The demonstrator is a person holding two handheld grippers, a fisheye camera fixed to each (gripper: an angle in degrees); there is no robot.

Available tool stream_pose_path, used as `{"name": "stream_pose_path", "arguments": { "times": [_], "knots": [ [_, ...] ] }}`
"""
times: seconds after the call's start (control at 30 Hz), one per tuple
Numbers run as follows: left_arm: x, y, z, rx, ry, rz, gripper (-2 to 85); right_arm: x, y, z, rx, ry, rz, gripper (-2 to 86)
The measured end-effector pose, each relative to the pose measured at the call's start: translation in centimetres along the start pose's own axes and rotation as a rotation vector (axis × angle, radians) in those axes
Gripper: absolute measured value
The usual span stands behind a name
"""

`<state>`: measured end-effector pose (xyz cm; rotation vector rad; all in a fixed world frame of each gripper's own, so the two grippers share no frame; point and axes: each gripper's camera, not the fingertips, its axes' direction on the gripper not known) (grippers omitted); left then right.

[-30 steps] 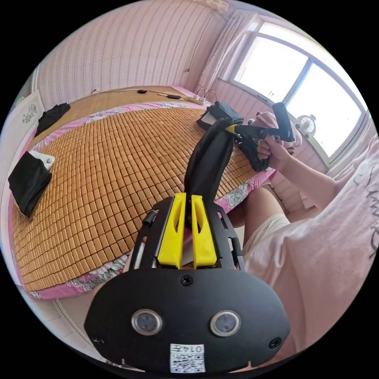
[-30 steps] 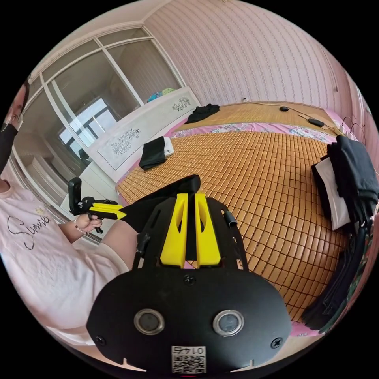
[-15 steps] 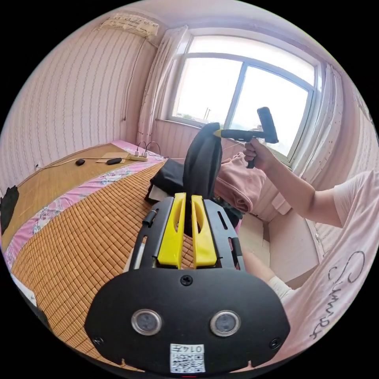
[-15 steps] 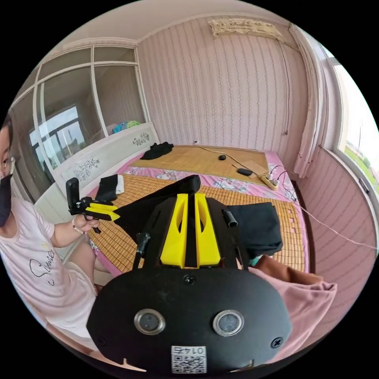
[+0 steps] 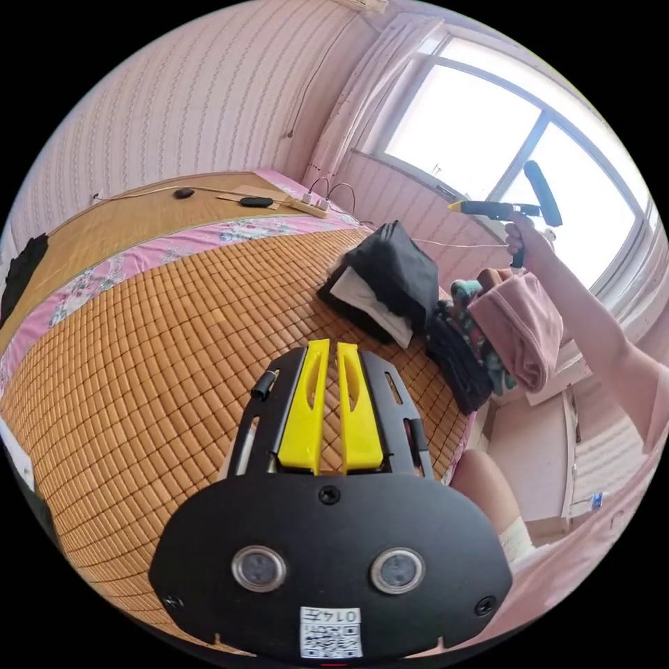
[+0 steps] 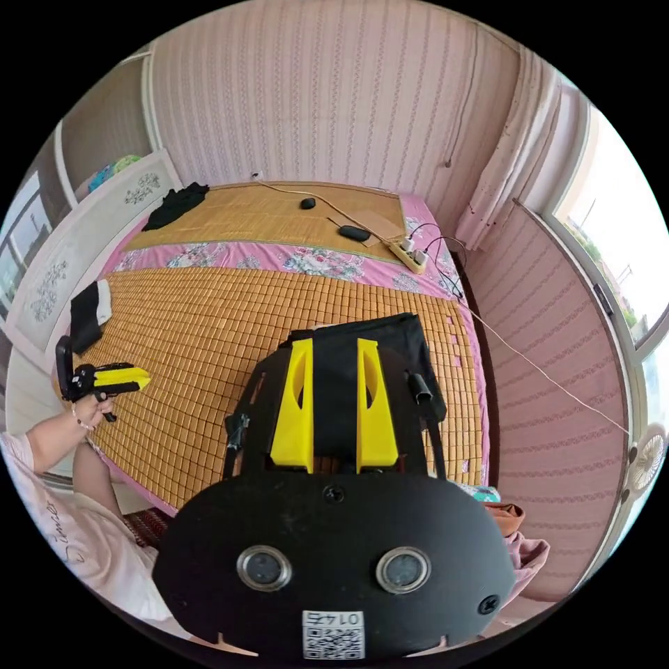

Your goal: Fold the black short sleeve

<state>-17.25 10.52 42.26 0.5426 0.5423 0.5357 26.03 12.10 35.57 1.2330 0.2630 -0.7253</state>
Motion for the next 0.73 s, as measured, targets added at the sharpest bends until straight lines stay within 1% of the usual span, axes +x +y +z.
{"name": "stream_pose_path", "arguments": {
  "times": [0.03, 0.1, 0.13, 0.2, 0.23, 0.3, 0.37, 0.4, 0.47, 0.5, 0.57, 0.6, 0.73],
  "knots": [
    [-0.5, 1.8, -0.9, -0.007, -0.009, -0.009, 1.4, -2.8, 1.5, -0.2, 0.016, -0.038, -0.065, 9.5],
    [-2.1, 9.2, -5.3, -0.020, -0.076, -0.092, 1.3, -7.1, 3.7, -0.2, 0.040, -0.122, -0.129, 9.5],
    [-2.5, 11.0, -6.5, -0.022, -0.102, -0.117, 1.3, -10.1, 5.2, 0.1, 0.053, -0.201, -0.172, 9.5],
    [-3.4, 17.3, -11.6, -0.002, -0.218, -0.225, 1.6, -14.5, 6.9, 1.2, 0.040, -0.295, -0.218, 9.6],
    [-3.7, 18.6, -12.9, 0.012, -0.242, -0.251, 1.7, -17.6, 7.8, 2.1, 0.027, -0.338, -0.260, 9.5],
    [-4.8, 23.8, -17.8, 0.102, -0.325, -0.377, 2.2, -22.7, 8.7, 3.4, 0.013, -0.364, -0.350, 9.0],
    [-5.8, 27.3, -21.1, 0.175, -0.373, -0.467, 2.6, -29.6, 8.6, 5.1, -0.043, -0.412, -0.467, 9.1],
    [-6.6, 29.4, -22.9, 0.219, -0.402, -0.515, 2.9, -31.2, 8.4, 5.4, -0.052, -0.437, -0.494, 9.3],
    [-7.9, 31.9, -25.0, 0.263, -0.454, -0.551, 3.3, -37.8, 6.9, 5.9, -0.056, -0.496, -0.590, 10.4],
    [-8.9, 33.4, -26.0, 0.285, -0.494, -0.575, 3.5, -39.4, 6.5, 5.9, -0.049, -0.499, -0.616, 10.7],
    [-10.8, 35.2, -27.2, 0.313, -0.533, -0.610, 3.9, -45.8, 4.6, 5.9, -0.014, -0.493, -0.716, 11.3],
    [-12.2, 36.0, -27.8, 0.325, -0.549, -0.627, 4.2, -47.3, 4.1, 6.0, -0.008, -0.494, -0.737, 11.5],
    [-16.9, 37.7, -28.6, 0.356, -0.560, -0.663, 4.8, -58.1, 0.5, 7.2, 0.009, -0.530, -0.879, 12.0]
  ]
}}
